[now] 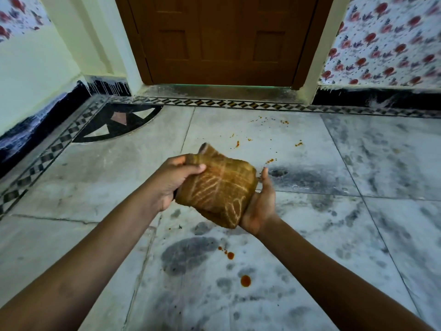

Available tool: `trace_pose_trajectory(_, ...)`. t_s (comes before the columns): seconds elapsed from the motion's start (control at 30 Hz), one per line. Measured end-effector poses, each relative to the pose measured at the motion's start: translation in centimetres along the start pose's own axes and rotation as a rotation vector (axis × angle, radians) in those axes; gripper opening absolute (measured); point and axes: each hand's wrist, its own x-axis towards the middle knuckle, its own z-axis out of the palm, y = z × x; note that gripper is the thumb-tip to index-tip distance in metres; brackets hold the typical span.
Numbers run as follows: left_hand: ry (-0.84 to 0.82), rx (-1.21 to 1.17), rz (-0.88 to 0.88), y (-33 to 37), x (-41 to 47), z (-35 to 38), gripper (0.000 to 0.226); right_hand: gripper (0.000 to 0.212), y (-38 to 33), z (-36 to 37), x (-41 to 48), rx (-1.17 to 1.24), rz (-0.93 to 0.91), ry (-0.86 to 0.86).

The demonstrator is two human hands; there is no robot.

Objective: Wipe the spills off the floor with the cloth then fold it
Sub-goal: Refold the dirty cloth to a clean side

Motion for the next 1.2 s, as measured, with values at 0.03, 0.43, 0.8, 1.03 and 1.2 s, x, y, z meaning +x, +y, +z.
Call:
trace_pose_trajectory(0.03, 0.043, 0.024, -0.001, -0.7, 0.4, -0.4, 0.013, 0.086, -0.2, 0.1, -0.1, -0.053, 0.001, -0.031)
trace_pose_trajectory(0.43, -0.318, -0.269, -0.181, -5.1, 1.6, -1.2, 0.090, 0.037, -0.9, -1.0, 0.6, -0.349, 0.001, 0.043)
trace_pose_trajectory(0.8, -0.157, -0.277, -0.277, -7.8, 2.7, -0.9, 0.051, 0.036, -0.9, -2.4, 2.8, -0.699, -0.027, 0.385)
trace_pose_trajectory(1.03, -0.016, -0.341, -0.226, -7.7, 5.0, -1.1, 0.039, 0.008, -2.4, -2.7, 5.4, -0.938, -0.132, 0.398)
trace_pose_trajectory(1.2, 0.265, -0.220, -0.015, -5.8, 10.7, -2.5, 0.032, 0.045, -6.0, -3.9, 10.2, -1.495, -0.338, 0.533)
